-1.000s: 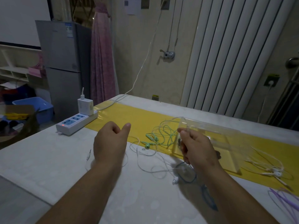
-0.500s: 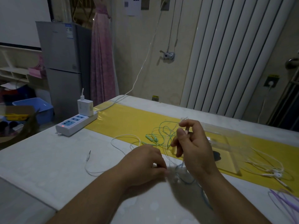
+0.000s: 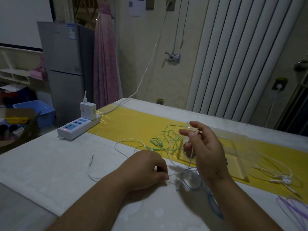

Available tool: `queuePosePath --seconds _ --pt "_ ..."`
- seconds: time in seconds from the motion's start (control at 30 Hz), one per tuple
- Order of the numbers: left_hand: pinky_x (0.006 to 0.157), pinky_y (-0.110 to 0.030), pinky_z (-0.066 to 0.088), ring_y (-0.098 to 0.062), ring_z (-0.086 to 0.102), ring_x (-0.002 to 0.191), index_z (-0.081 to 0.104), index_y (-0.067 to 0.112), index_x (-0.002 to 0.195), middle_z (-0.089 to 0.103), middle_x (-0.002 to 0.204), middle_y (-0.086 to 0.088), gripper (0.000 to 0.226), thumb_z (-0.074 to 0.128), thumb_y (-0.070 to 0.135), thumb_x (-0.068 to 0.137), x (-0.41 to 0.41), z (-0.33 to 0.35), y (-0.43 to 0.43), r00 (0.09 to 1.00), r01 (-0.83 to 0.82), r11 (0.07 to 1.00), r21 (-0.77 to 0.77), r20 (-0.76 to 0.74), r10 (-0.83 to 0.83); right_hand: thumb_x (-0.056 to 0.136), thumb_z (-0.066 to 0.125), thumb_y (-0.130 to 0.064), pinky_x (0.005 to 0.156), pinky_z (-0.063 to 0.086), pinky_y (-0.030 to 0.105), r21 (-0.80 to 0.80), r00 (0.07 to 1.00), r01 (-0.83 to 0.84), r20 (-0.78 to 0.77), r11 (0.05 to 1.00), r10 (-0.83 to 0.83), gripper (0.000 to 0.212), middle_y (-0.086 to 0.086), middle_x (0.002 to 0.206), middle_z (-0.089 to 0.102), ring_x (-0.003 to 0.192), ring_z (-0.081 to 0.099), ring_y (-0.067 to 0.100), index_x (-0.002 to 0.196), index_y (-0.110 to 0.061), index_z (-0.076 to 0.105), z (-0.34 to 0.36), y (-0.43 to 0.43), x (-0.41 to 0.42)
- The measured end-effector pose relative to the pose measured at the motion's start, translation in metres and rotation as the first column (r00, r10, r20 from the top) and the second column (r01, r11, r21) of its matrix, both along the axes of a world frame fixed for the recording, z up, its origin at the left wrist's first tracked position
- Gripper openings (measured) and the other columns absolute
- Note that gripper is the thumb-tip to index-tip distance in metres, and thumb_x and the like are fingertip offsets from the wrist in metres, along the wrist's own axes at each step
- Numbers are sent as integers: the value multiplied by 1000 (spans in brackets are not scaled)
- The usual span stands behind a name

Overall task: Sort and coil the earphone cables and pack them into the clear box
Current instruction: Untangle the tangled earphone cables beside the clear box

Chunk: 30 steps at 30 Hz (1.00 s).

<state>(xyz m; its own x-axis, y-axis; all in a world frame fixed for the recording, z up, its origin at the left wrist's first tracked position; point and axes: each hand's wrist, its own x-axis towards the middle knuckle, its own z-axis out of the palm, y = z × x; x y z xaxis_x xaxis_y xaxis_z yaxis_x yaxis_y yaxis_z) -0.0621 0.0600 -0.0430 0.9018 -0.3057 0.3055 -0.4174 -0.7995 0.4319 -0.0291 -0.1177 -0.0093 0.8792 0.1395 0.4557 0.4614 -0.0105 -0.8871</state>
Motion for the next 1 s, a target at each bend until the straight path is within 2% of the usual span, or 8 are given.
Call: queuePosePath --seconds 0.1,0.2,0.3,0.5,0.63,0.83,0.93,1.0 --pt "68 -22 41 3 50 74 71 30 84 54 71 21 12 69 42 79 0 -1 2 1000 -22 1000 18 -21 22 86 59 -39 64 48 47 -16 999 37 18 999 -37 22 24 93 64 69 54 20 107 -32 59 0 0 0" --pt "66 -19 39 5 50 75 70 32 88 55 75 21 12 68 40 79 0 -2 4 999 -41 999 36 -21 42 85 40 -37 61 44 37 11 1000 15 -13 1000 -15 34 1 93 75 69 54 21 109 -24 61 1 -1 1" --pt "64 -16 35 8 48 73 67 30 87 53 74 22 9 65 37 81 1 -3 5 999 -42 998 51 4 42 81 35 -23 61 43 35 6 1000 16 -12 1000 -16 39 -1 94 76 70 59 12 108 -21 63 1 -3 1" --pt "63 -28 39 -4 50 70 55 29 81 54 67 15 8 56 31 88 4 -1 8 968 -158 966 -205 161 193 85 40 -24 59 50 49 -116 990 125 83 985 -116 35 -15 97 73 69 56 42 114 -31 59 -6 -5 5" --pt "60 -34 45 -7 57 64 47 31 87 62 65 9 7 45 37 89 1 1 10 925 -189 903 -386 238 296 90 41 -31 67 55 41 -208 966 214 192 955 -174 29 -18 89 71 77 66 10 112 -39 59 -10 -5 7" --pt "49 -23 33 -11 47 57 48 30 91 48 59 1 9 44 38 93 -3 6 10 772 -180 848 -499 462 436 94 58 -33 68 38 10 -222 836 473 419 853 -355 12 -13 88 51 79 52 1 94 -30 70 -3 -9 9" --pt "47 -25 31 -12 45 53 48 31 91 47 56 -1 14 39 43 92 -5 7 11 743 -197 815 -545 459 486 98 51 -36 54 38 9 -170 903 377 287 910 -321 24 -7 72 62 65 56 1 77 -28 60 3 -8 5" --pt "45 -27 32 -12 45 51 48 31 91 51 62 0 16 40 45 91 -4 7 12 751 -203 813 -547 446 487 94 49 -43 52 46 20 -128 955 280 141 952 -262 29 -5 56 57 53 52 5 77 -22 62 4 -4 2"
